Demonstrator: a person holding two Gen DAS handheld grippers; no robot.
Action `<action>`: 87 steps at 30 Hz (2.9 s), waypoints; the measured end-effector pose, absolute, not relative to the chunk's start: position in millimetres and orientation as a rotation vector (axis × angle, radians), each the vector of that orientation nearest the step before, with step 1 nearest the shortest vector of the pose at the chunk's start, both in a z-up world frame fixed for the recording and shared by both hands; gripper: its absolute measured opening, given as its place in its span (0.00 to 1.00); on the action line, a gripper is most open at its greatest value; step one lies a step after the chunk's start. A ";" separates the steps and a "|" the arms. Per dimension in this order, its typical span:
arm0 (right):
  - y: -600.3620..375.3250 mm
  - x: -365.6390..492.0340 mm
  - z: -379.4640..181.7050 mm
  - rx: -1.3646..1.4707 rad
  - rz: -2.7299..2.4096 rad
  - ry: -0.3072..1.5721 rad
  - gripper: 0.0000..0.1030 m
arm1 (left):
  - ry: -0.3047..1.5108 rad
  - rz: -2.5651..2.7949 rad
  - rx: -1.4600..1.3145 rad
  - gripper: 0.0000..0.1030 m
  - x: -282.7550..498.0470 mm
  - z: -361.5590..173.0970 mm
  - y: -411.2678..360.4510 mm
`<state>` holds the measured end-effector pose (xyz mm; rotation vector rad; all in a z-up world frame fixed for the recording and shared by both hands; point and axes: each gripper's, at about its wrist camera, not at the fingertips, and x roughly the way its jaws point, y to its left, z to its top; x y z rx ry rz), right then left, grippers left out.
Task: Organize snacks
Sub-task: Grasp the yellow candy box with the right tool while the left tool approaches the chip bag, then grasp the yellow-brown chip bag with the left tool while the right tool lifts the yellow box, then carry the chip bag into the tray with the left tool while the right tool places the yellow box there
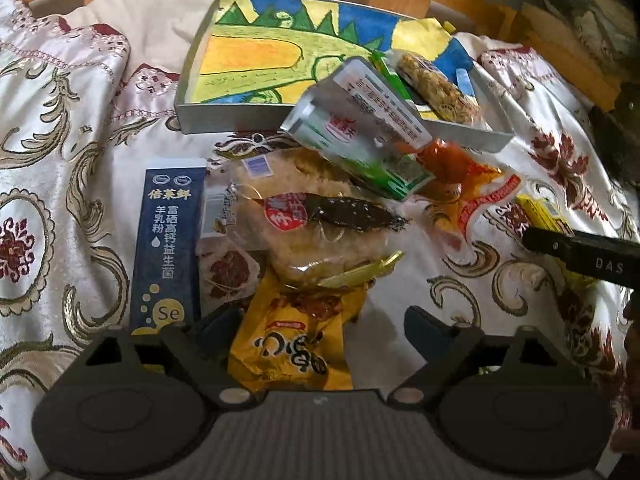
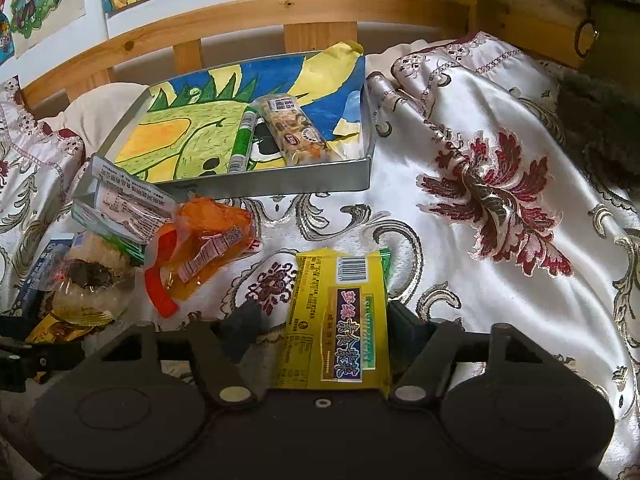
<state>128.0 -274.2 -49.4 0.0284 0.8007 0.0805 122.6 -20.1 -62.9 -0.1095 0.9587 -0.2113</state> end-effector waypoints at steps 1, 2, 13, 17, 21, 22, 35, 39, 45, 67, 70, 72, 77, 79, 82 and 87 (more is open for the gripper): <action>-273.9 127.7 -49.1 0.025 0.080 0.798 0.64 | 0.961 -0.209 -0.099 0.84 121.8 -62.4 -22.1; -273.2 126.7 -48.6 0.020 0.081 0.795 0.61 | 0.965 -0.205 -0.088 0.80 121.0 -62.1 -24.5; -254.7 113.4 -44.8 -0.096 0.129 0.754 0.49 | 1.012 -0.205 -0.145 0.61 119.5 -57.1 -32.4; -241.9 104.7 -43.5 -0.147 0.194 0.731 0.49 | 1.009 -0.185 -0.146 0.61 122.5 -57.4 -35.2; -225.7 95.6 -44.4 -0.233 0.251 0.700 0.49 | 1.004 -0.166 -0.189 0.64 130.2 -58.4 -34.4; -225.1 95.6 -44.5 -0.236 0.257 0.698 0.49 | 1.004 -0.161 -0.195 0.64 131.9 -59.0 -34.5; -220.8 89.0 -39.3 -0.197 0.348 0.668 0.49 | 1.051 -0.208 -0.260 0.49 118.9 -50.0 -38.0; -217.8 86.1 -37.1 -0.197 0.377 0.652 0.49 | 1.059 -0.244 -0.298 0.48 111.1 -43.7 -40.5; -218.0 82.0 -29.9 -0.182 0.387 0.612 0.49 | 1.070 -0.288 -0.363 0.48 101.3 -34.3 -40.0; -247.4 95.4 15.9 -0.063 0.309 0.383 0.49 | 0.746 -0.242 -0.418 0.48 123.7 29.6 -34.8; -250.1 114.8 17.5 -0.071 0.287 0.361 0.49 | 0.685 -0.216 -0.397 0.48 144.2 37.8 -39.6; -252.8 130.3 18.8 -0.069 0.267 0.354 0.49 | 0.646 -0.195 -0.395 0.48 159.3 43.0 -41.7; -263.5 171.6 16.9 -0.065 0.213 0.331 0.49 | 0.625 -0.143 -0.418 0.48 202.9 44.8 -47.1; -269.0 192.1 13.9 -0.048 0.197 0.329 0.49 | 0.621 -0.119 -0.410 0.48 222.2 42.5 -51.9; -273.9 221.1 7.4 -0.037 0.194 0.325 0.49 | 0.633 -0.092 -0.391 0.48 250.8 34.9 -59.2; -282.9 263.7 -9.8 0.017 0.280 0.375 0.49 | 0.667 -0.052 -0.374 0.48 292.9 15.4 -65.5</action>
